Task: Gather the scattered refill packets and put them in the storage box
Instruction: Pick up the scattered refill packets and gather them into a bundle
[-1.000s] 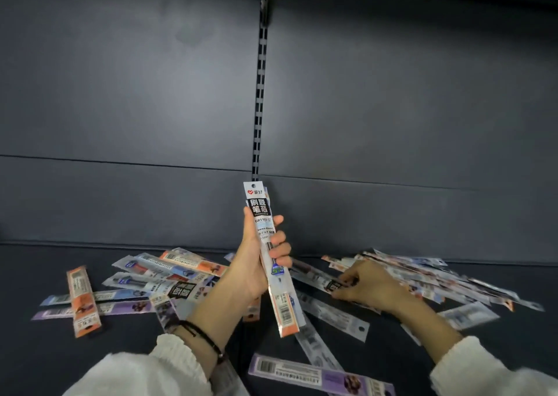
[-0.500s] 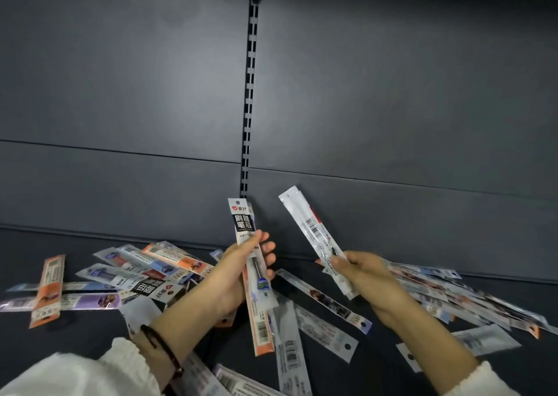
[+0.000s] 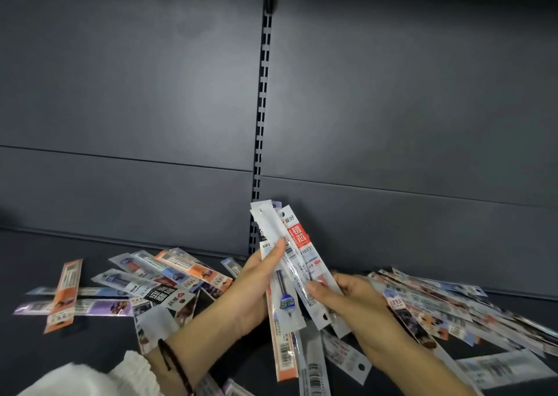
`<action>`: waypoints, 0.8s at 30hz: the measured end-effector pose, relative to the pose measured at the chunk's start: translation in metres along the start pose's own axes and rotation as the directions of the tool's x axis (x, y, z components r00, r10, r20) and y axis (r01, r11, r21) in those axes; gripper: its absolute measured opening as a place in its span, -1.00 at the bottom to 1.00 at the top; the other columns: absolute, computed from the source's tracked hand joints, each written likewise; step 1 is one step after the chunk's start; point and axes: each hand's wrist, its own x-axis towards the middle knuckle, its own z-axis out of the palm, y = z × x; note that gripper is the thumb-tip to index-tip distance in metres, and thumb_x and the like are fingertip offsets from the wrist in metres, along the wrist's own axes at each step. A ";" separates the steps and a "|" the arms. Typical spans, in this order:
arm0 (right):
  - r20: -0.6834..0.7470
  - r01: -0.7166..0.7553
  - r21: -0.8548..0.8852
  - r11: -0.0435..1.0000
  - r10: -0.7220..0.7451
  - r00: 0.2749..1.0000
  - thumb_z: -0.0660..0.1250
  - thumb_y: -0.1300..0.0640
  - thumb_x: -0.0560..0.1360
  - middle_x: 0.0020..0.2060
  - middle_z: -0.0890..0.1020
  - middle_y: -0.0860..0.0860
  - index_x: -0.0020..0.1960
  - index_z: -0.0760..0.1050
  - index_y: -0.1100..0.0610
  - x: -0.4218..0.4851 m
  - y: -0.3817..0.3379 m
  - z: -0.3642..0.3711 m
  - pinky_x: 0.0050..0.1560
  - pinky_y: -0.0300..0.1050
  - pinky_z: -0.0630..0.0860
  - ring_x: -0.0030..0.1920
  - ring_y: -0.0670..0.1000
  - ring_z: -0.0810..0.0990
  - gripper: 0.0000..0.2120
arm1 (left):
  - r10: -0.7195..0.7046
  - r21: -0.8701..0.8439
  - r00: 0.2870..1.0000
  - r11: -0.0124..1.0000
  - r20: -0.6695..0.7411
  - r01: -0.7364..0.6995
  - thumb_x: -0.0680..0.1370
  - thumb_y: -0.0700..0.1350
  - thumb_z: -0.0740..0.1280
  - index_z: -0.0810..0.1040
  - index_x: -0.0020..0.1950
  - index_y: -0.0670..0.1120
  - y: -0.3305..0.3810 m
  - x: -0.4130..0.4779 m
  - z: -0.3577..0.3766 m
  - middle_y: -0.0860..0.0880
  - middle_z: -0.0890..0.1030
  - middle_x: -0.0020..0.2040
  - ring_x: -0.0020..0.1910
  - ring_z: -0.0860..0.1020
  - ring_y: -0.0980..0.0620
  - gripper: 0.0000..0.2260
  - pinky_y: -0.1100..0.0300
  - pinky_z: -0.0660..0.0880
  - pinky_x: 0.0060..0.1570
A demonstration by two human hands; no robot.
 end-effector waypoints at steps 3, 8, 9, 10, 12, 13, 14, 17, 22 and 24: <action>0.013 0.002 -0.021 1.000 -0.002 1.000 0.39 0.05 0.48 -0.11 0.73 0.10 -0.01 0.65 0.19 -0.001 0.000 0.004 -0.07 -0.11 0.62 -0.06 0.07 0.71 -0.79 | 0.022 -0.030 0.999 0.999 -0.038 -0.023 0.57 -0.01 0.26 0.51 0.31 -0.14 -0.001 0.003 0.001 -0.16 0.66 0.14 0.11 0.63 -0.14 -0.65 -0.15 0.53 0.13; 0.004 0.021 -0.095 0.995 -0.021 1.000 0.21 0.05 0.60 -0.10 0.74 -0.02 0.00 0.66 0.11 -0.004 -0.004 0.009 -0.13 -0.33 0.55 -0.06 -0.09 0.70 -0.74 | 0.023 -0.108 0.998 0.994 -0.067 -0.030 0.63 -0.08 0.16 0.54 0.27 -0.16 0.003 0.006 -0.004 -0.16 0.67 0.13 0.12 0.63 -0.11 -0.70 -0.10 0.50 0.17; -0.004 0.037 -0.094 0.995 -0.038 0.999 0.21 0.06 0.60 -0.09 0.73 -0.02 0.01 0.66 0.09 -0.005 -0.005 0.009 -0.07 -0.29 0.57 -0.05 -0.08 0.70 -0.74 | 0.018 -0.125 0.996 0.992 -0.085 -0.029 0.63 -0.08 0.17 0.54 0.26 -0.16 0.005 0.006 -0.005 -0.18 0.67 0.11 0.10 0.64 -0.13 -0.71 -0.11 0.52 0.15; -0.034 0.048 -0.078 0.996 -0.051 0.998 0.21 0.07 0.60 -0.08 0.73 0.00 0.01 0.67 0.08 -0.005 -0.004 0.009 0.00 -0.19 0.59 -0.03 -0.04 0.70 -0.75 | 0.015 -0.153 0.994 0.988 -0.104 -0.031 0.62 -0.09 0.19 0.53 0.27 -0.14 0.008 0.006 -0.005 -0.20 0.67 0.11 0.09 0.64 -0.13 -0.72 -0.11 0.54 0.12; -0.136 0.061 -0.003 0.998 -0.060 0.989 0.24 0.07 0.59 -0.09 0.72 0.10 -0.02 0.68 0.05 -0.003 -0.004 0.006 0.09 0.05 0.59 0.00 0.11 0.69 -0.77 | 0.029 -0.268 0.995 0.962 -0.097 -0.054 0.63 -0.13 0.17 0.48 0.30 -0.11 0.013 0.006 -0.007 -0.22 0.65 0.14 0.08 0.65 -0.12 -0.74 -0.05 0.54 0.11; -0.185 0.068 0.046 0.997 -0.059 0.981 0.26 0.08 0.58 -0.08 0.72 0.13 -0.03 0.68 0.06 -0.001 -0.005 0.003 0.10 0.09 0.59 0.00 0.15 0.68 -0.79 | 0.042 -0.329 0.995 0.942 -0.086 -0.068 0.64 -0.15 0.15 0.44 0.32 -0.11 0.015 0.006 -0.008 -0.22 0.64 0.16 0.08 0.65 -0.12 -0.73 -0.02 0.53 0.10; -0.215 0.083 0.092 0.992 -0.061 0.975 0.29 0.10 0.56 -0.07 0.71 0.13 -0.02 0.67 0.07 0.000 -0.006 0.000 0.07 0.06 0.60 -0.01 0.14 0.68 -0.82 | 0.055 -0.365 0.995 0.927 -0.084 -0.082 0.64 -0.16 0.15 0.42 0.34 -0.10 0.017 0.006 -0.010 -0.21 0.63 0.18 0.08 0.65 -0.12 -0.72 0.00 0.53 0.08; -0.206 0.110 0.185 0.976 -0.071 0.976 0.38 0.15 0.48 -0.06 0.72 0.11 0.04 0.61 0.20 0.000 -0.009 -0.001 -0.07 -0.12 0.58 -0.10 0.02 0.69 -0.82 | 0.086 -0.340 0.995 0.935 -0.054 -0.099 0.63 -0.17 0.18 0.40 0.37 -0.09 0.018 0.004 -0.012 -0.16 0.62 0.21 0.13 0.63 -0.09 -0.69 -0.01 0.53 0.05; -0.126 0.098 0.080 0.992 -0.087 0.988 0.42 0.18 0.46 -0.22 0.72 0.14 -0.09 0.53 0.32 -0.006 -0.010 0.015 -0.29 -0.22 0.58 -0.26 0.01 0.70 -0.81 | 0.109 -0.185 0.991 0.978 0.075 -0.093 0.58 -0.04 0.19 0.50 0.29 -0.12 0.011 -0.001 0.004 -0.12 0.62 0.22 0.20 0.59 -0.06 -0.68 0.00 0.58 0.10; -0.159 0.128 0.067 0.990 -0.116 0.980 0.43 0.18 0.45 -0.25 0.71 0.15 -0.15 0.53 0.30 -0.006 -0.012 0.017 -0.31 -0.22 0.58 -0.28 0.02 0.69 -0.83 | 0.122 -0.215 0.987 0.972 0.107 -0.097 0.54 0.01 0.20 0.50 0.26 -0.08 0.009 -0.003 0.011 -0.10 0.62 0.22 0.21 0.59 -0.04 -0.66 0.03 0.58 0.10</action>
